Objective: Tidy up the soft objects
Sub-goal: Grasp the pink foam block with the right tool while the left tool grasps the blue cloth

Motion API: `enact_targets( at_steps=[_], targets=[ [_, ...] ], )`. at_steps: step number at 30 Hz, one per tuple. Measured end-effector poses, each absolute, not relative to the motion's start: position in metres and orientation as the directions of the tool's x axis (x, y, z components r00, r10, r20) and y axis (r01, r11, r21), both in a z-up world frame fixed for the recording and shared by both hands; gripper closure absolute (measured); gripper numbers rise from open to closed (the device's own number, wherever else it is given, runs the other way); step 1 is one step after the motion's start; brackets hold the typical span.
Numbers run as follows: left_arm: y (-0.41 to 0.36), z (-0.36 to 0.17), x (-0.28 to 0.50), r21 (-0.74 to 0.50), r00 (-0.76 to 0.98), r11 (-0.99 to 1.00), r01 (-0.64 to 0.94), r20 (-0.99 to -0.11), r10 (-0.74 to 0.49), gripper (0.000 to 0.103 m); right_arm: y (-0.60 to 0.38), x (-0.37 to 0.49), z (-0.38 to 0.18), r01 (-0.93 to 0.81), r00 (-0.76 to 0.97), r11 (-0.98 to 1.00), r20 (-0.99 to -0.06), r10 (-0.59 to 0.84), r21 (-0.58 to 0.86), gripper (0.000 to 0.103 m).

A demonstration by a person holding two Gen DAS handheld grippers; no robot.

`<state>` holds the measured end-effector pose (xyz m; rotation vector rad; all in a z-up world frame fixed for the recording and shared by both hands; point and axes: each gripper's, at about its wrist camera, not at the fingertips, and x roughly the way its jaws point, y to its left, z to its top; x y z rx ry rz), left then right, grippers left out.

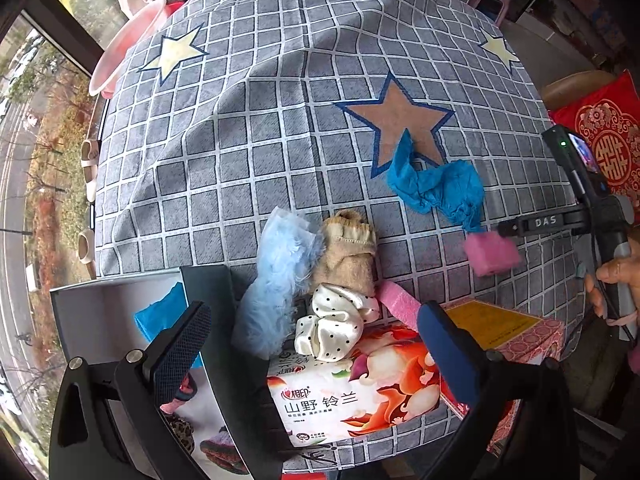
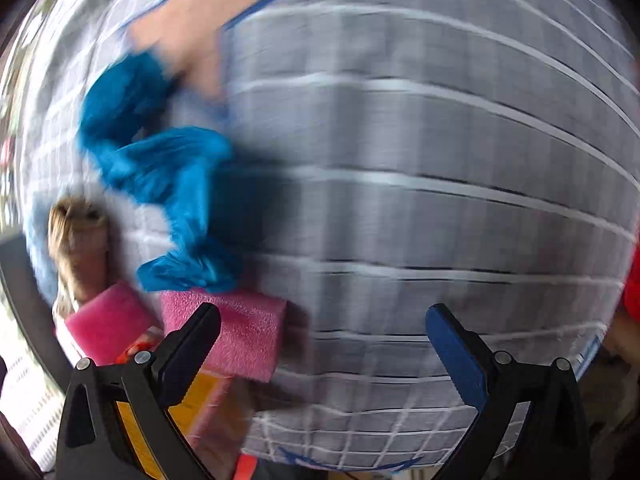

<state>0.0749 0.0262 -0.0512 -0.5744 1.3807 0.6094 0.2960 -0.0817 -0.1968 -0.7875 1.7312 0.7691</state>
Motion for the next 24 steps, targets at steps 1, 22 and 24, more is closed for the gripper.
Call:
enact_targets(
  at_steps=[1,22,24],
  targets=[
    [0.026,-0.051,0.079,-0.017,0.089,0.726,-0.687,-0.994,0.061,0.0,-0.093,0.313,-0.194,-0.779,-0.206,0.622,-0.968,-0.144,0.074,0.0],
    [0.015,-0.103,0.197,-0.058,0.055,0.836,-0.546,-0.998,-0.033,0.0,-0.092,0.201,-0.215,-0.901,-0.042,0.434,-0.998,-0.05,0.017,0.016],
    [0.012,-0.11,0.207,-0.064,0.055,0.848,-0.526,-0.998,-0.041,0.0,-0.11,0.201,-0.209,-0.894,-0.019,0.449,-1.0,-0.019,0.009,0.032]
  ],
)
